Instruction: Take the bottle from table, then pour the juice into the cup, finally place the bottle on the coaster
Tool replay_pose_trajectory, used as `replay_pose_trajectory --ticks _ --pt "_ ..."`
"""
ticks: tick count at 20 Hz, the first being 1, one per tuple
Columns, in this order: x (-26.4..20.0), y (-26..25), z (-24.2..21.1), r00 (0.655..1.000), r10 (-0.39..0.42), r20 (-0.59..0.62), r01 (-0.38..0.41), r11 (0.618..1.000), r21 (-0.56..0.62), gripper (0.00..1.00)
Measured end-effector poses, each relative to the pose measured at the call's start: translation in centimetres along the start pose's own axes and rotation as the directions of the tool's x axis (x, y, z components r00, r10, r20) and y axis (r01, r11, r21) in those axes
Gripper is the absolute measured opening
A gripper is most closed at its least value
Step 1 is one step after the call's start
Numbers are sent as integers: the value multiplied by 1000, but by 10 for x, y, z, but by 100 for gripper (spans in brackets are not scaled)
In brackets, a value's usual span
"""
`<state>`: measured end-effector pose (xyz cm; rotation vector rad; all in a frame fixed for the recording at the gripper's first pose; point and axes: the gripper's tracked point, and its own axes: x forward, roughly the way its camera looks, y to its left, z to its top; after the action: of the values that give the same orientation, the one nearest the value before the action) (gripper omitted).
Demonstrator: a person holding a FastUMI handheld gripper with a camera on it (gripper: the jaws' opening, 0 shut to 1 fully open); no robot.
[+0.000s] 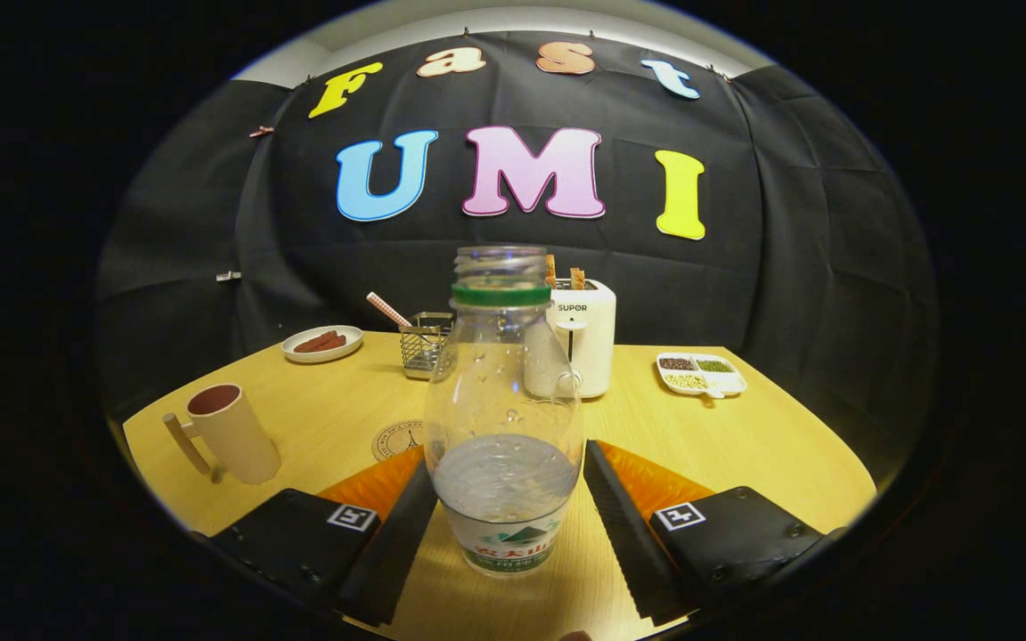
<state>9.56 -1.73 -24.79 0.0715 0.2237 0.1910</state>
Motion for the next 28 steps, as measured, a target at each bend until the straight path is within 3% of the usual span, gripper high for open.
replay_pose_trajectory --ticks 1,4,19,23,28 --pt "0 2 2 1000 3 10 -3 1000 -2 89" --pt "-1 10 1 999 23 26 -23 1000 -12 81" --pt "4 26 3 996 75 -40 -78 994 -82 73" --pt "6 33 24 995 92 -29 -96 980 -172 73" --pt "6 53 56 990 137 -20 -136 937 -323 73"
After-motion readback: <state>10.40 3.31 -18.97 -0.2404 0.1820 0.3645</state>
